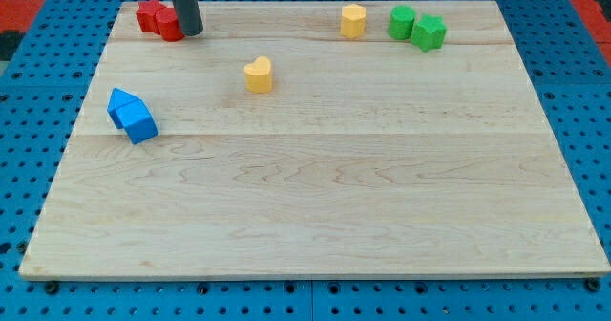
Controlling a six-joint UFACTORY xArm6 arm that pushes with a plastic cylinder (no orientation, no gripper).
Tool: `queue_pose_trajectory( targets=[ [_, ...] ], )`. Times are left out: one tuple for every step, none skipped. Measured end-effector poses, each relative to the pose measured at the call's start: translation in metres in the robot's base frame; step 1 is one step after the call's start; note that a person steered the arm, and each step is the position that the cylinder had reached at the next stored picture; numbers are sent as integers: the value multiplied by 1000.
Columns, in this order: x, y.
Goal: Move the yellow heart towards the bottom center
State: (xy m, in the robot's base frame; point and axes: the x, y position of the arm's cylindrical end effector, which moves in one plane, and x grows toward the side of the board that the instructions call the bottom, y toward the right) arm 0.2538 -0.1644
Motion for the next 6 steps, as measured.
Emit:
queue_pose_trajectory(
  targets=[
    [0, 0],
    [0, 25],
    [15, 30],
    [56, 43],
    [75, 106],
    [92, 134]
  ],
)
